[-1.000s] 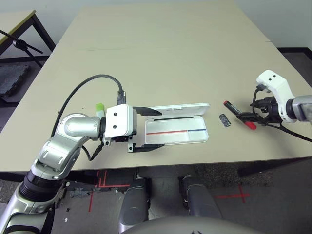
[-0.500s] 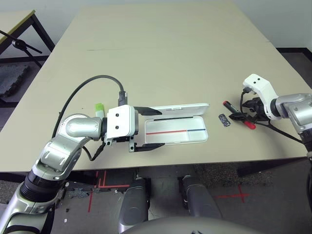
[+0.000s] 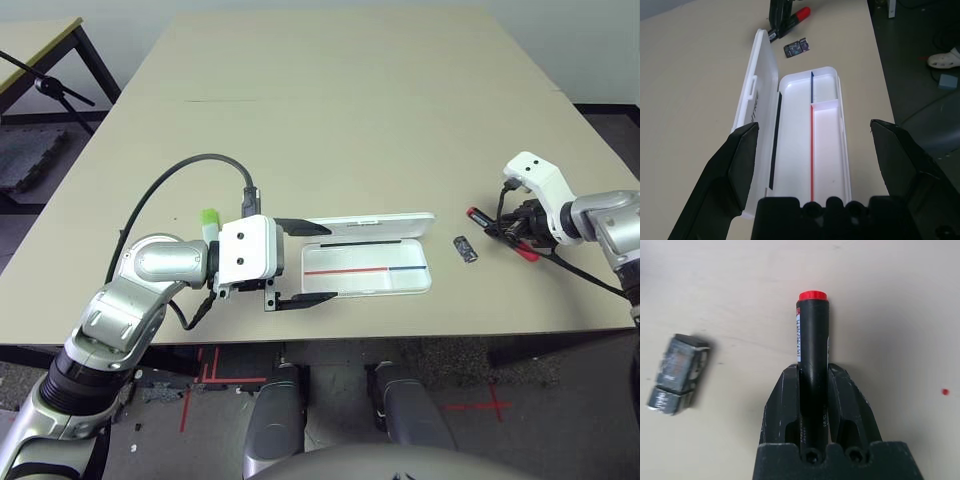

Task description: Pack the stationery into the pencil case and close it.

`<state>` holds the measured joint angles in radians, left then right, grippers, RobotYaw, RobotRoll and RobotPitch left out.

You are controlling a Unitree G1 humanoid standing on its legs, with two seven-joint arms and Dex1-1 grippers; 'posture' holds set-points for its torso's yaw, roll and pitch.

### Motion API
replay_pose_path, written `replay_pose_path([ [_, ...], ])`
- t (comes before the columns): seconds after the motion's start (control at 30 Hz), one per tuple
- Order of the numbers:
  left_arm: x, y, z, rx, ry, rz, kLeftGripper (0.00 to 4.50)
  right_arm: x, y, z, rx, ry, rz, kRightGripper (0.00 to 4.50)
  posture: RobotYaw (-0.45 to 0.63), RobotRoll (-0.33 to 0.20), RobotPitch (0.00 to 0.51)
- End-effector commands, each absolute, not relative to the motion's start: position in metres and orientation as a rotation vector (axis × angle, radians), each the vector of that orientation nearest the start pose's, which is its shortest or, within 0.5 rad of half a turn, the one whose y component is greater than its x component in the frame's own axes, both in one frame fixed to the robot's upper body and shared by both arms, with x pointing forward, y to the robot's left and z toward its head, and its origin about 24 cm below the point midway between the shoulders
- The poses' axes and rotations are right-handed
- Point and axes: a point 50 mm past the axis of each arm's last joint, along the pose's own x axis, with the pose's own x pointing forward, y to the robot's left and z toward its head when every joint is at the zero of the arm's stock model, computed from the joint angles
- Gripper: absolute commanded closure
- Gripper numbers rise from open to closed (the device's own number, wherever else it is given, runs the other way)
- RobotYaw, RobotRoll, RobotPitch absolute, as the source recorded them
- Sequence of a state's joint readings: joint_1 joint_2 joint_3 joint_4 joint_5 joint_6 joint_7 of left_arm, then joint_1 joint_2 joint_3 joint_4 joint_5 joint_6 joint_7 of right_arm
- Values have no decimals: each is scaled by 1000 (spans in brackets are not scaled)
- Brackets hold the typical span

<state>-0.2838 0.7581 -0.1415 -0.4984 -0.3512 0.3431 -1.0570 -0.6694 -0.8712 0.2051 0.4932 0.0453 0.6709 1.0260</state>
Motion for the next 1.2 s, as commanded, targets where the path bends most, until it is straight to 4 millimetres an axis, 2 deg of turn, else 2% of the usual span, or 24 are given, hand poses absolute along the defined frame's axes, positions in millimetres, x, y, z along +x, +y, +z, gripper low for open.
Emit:
replay_pose_path([
  [0.03,228,140,171,603,-20,-1379,0,320,-306,154,-470,739,563,3983,41,0,127],
  [0.27,229,141,170,614,-11,-1383,0,301,-292,197,-688,656,882,3983,33,0,126],
  [0.43,230,143,166,616,-3,-1383,0,288,-268,209,-816,658,1079,3983,32,0,128],
  [0.7,229,146,159,622,5,-1381,0,273,-237,205,-900,655,1256,3983,42,0,129],
  [0.87,229,146,156,626,6,-1381,0,267,-213,197,-884,623,1318,3983,45,0,128],
  [1.03,229,145,155,628,7,-1383,0,259,-179,184,-823,588,1394,3983,49,0,126],
  [1.2,230,144,154,631,7,-1382,0,261,-157,176,-823,558,1396,3983,55,0,122],
])
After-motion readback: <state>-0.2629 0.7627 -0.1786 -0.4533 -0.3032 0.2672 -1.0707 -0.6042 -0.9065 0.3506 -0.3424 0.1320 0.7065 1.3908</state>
